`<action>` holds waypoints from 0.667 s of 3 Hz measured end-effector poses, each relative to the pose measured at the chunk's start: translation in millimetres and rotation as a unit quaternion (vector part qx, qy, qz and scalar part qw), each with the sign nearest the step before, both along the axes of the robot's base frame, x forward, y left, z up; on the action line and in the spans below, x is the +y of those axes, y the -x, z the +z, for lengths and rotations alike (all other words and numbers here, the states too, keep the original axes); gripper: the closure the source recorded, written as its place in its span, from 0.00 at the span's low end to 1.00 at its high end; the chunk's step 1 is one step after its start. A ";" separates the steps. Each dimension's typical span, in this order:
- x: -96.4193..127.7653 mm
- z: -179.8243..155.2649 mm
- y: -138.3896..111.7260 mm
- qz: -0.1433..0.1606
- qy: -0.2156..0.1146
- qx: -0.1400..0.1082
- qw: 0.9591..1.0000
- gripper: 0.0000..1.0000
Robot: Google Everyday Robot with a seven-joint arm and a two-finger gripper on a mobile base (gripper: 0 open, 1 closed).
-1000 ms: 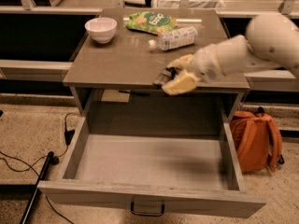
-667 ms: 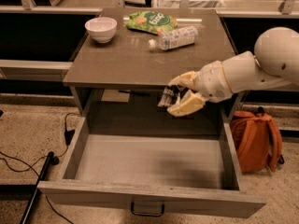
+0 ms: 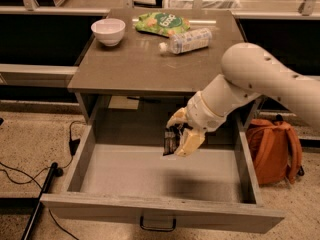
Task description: Place rxbar chocolate into top drawer
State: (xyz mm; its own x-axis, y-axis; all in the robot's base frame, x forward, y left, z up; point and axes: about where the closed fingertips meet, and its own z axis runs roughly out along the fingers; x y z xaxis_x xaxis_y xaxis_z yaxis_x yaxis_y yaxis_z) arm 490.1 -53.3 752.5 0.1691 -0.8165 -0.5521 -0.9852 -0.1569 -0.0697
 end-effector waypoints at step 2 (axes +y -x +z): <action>19.8 -65.6 -49.5 -0.089 0.016 0.025 0.996 0.28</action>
Offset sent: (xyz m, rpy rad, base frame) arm 0.1182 0.0092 -0.0924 0.0987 -0.0583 -0.5264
